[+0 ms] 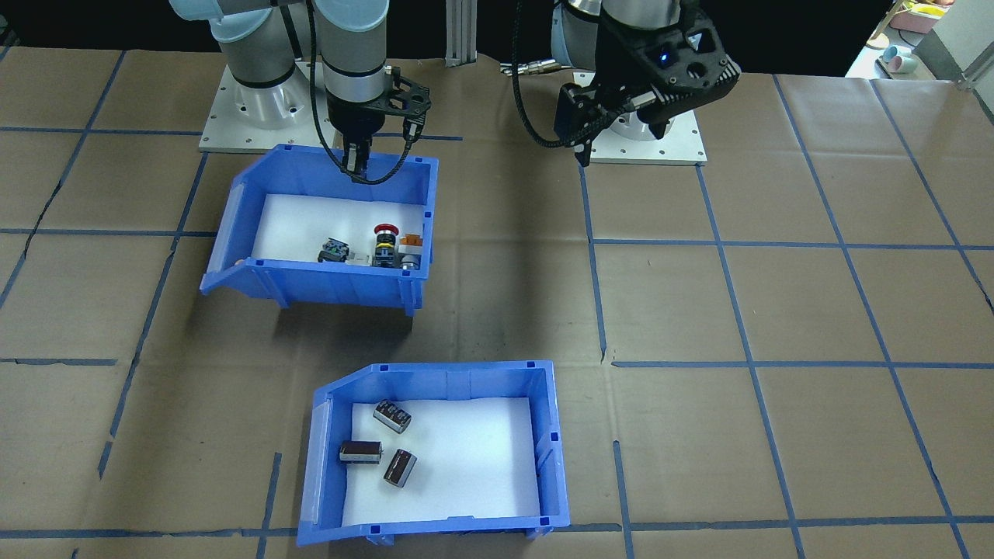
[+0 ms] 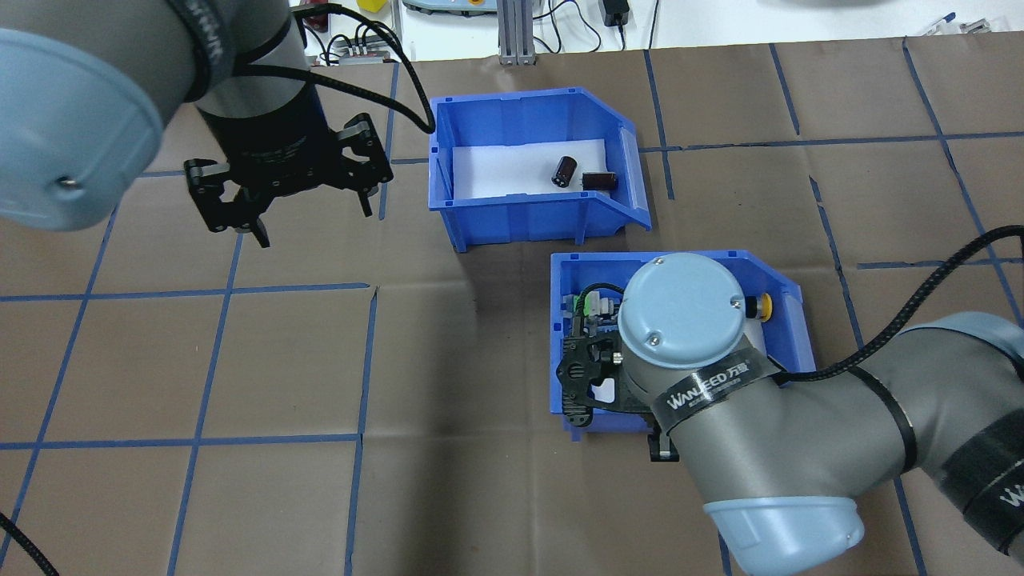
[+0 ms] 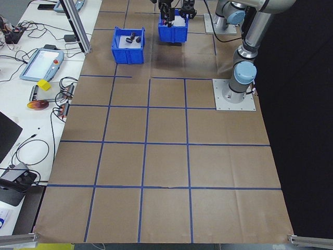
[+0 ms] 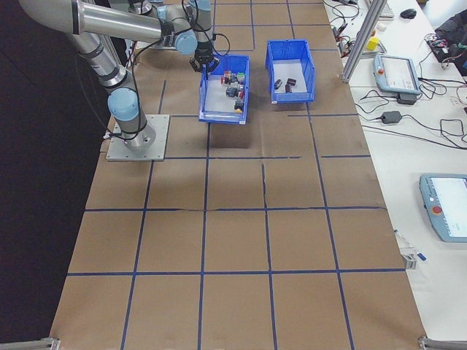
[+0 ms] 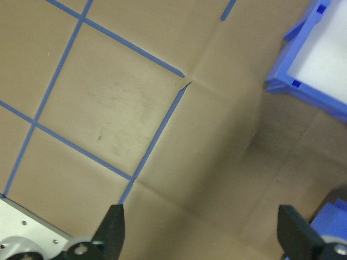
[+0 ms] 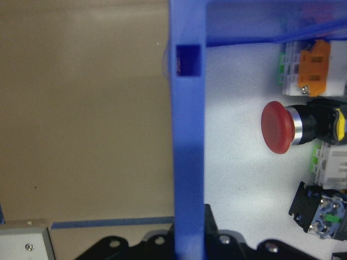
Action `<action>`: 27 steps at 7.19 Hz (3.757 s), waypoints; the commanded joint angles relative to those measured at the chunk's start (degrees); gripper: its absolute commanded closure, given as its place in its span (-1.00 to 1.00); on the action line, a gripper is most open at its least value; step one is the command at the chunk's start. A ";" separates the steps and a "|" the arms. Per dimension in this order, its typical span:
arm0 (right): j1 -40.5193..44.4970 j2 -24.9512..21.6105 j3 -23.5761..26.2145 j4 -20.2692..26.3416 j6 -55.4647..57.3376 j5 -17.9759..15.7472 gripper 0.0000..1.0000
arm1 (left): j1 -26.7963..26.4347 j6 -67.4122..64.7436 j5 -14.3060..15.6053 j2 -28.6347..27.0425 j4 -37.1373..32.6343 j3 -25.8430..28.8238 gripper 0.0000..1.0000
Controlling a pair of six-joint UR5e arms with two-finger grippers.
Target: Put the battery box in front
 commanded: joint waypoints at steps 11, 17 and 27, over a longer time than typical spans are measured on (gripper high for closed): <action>8.64 6.32 -4.81 -6.68 6.38 5.79 -1.00 | 9.05 30.49 -4.38 12.39 -1.54 -10.63 -0.98; -8.63 3.41 -15.30 10.48 6.12 6.22 -1.00 | 9.14 30.40 -4.20 11.68 2.51 -10.72 -0.98; -23.97 4.46 -25.13 12.21 55.58 5.97 -1.00 | 9.14 30.49 -4.11 12.31 2.15 -10.72 -0.98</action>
